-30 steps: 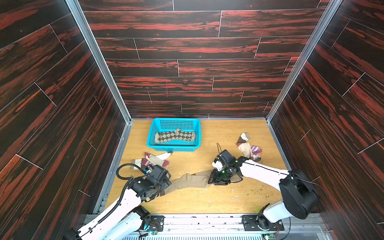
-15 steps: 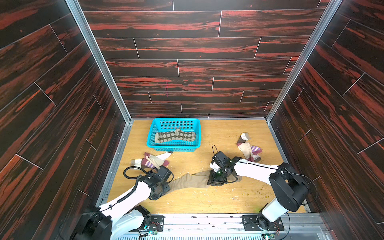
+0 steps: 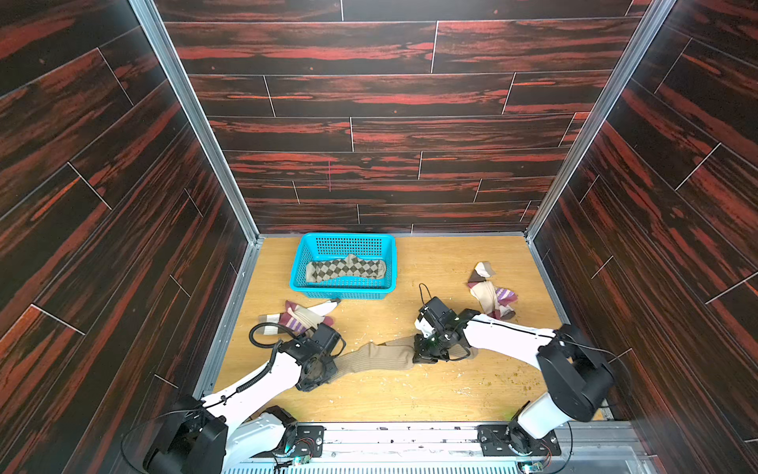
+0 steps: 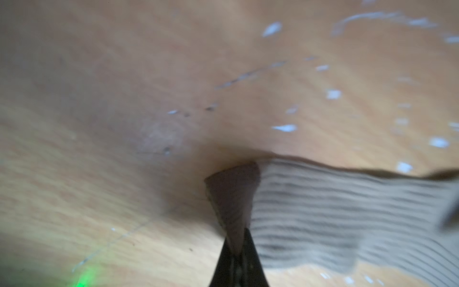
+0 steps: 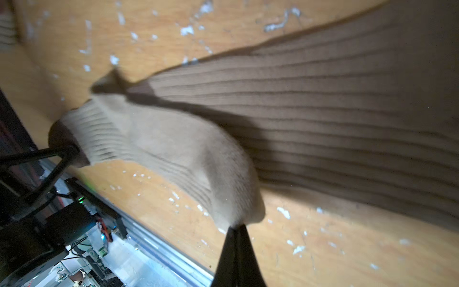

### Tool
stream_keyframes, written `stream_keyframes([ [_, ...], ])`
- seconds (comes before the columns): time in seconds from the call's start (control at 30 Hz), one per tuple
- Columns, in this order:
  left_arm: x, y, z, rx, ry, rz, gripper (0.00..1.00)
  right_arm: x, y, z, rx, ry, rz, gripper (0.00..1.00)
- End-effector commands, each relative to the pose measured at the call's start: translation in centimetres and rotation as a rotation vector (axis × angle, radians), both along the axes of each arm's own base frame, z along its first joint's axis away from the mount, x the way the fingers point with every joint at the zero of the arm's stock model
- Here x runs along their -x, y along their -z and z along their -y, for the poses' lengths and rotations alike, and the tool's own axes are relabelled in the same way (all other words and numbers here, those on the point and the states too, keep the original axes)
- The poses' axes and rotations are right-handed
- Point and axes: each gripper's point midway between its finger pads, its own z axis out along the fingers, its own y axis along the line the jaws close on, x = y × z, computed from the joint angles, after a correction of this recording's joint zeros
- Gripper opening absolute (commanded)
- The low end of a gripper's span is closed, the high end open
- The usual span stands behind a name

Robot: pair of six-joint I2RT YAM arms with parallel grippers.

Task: Place the socks together as a pair
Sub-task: Pick up the sock at the center of the board, then place the sock in the sock.

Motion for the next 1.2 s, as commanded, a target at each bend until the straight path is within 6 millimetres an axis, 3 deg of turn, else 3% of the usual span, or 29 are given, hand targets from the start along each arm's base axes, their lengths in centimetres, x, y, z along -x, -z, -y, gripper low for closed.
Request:
stream_keyframes([
  [0.0,-1.2,-3.7,1.0,0.057,0.042,0.076,0.05,-0.3,-3.3,-0.2,-0.028,-0.001,0.058,0.0],
  [0.23,-3.4,-10.1,4.0,0.182,0.077,0.218,0.05,-0.6,-7.3,1.7,-0.009,0.02,0.14,0.0],
  [0.47,-6.4,-13.4,8.6,0.255,0.145,0.3,0.05,-2.5,-9.5,6.1,0.053,0.078,0.213,0.0],
  [0.63,-9.0,-13.7,12.4,0.267,0.204,0.319,0.05,-4.6,-10.1,10.3,0.04,0.175,0.233,0.0],
  [0.8,-11.2,-13.6,15.5,0.301,0.236,0.34,0.05,-5.7,-9.5,12.6,0.047,0.217,0.226,0.0],
  [0.97,-11.6,-12.6,17.5,0.302,0.281,0.31,0.05,-5.7,-8.8,14.1,0.056,0.234,0.209,0.0],
  [1.17,-10.9,-10.7,18.6,0.31,0.293,0.278,0.05,-5.1,-7.8,15.5,0.05,0.259,0.185,0.0],
])
